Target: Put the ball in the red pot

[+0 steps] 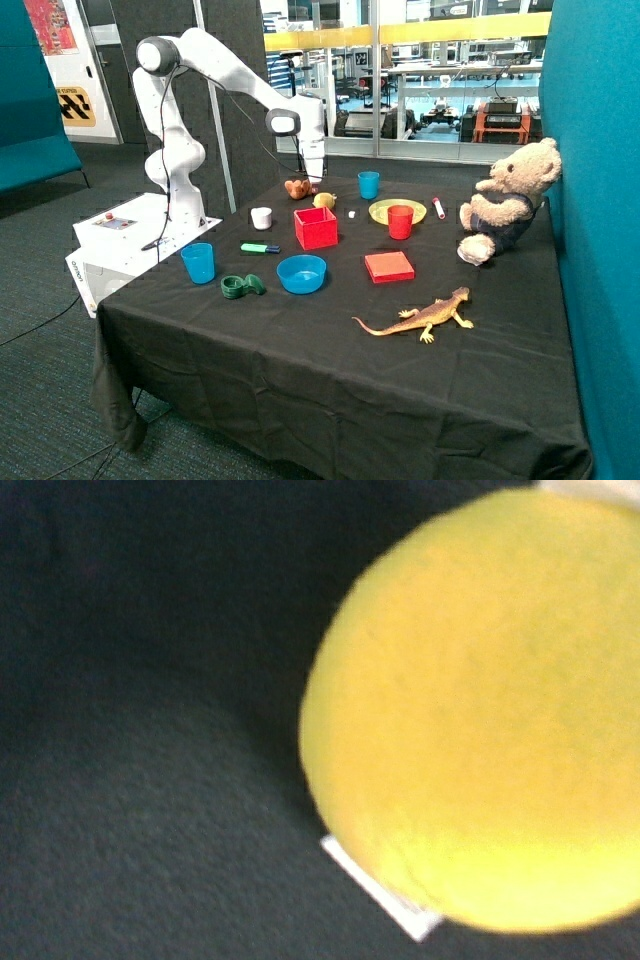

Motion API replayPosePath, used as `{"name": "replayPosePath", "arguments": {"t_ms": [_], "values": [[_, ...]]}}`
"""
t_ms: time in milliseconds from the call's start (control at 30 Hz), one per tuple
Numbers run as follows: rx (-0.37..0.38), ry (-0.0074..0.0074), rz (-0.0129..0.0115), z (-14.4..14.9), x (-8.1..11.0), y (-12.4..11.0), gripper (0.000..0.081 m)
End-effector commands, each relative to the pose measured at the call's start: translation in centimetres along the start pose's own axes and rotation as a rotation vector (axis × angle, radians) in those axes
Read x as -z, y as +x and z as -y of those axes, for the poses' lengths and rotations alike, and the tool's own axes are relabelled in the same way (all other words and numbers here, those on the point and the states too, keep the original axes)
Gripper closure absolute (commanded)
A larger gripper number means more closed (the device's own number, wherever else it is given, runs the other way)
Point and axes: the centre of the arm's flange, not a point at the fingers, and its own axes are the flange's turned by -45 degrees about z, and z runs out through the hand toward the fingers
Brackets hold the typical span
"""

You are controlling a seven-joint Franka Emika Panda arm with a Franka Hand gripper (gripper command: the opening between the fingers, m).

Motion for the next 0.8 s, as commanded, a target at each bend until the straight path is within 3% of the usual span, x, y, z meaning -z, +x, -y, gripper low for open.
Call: {"name": "replayPosePath", "arguments": {"t_ms": [0, 767], "values": [[-0.004, 0.0003, 0.0037, 0.6, -0.9, 1.2, 0.0012], [-0.014, 0.0003, 0.0037, -0.7, -2.1, 2.1, 0.0016]]}}
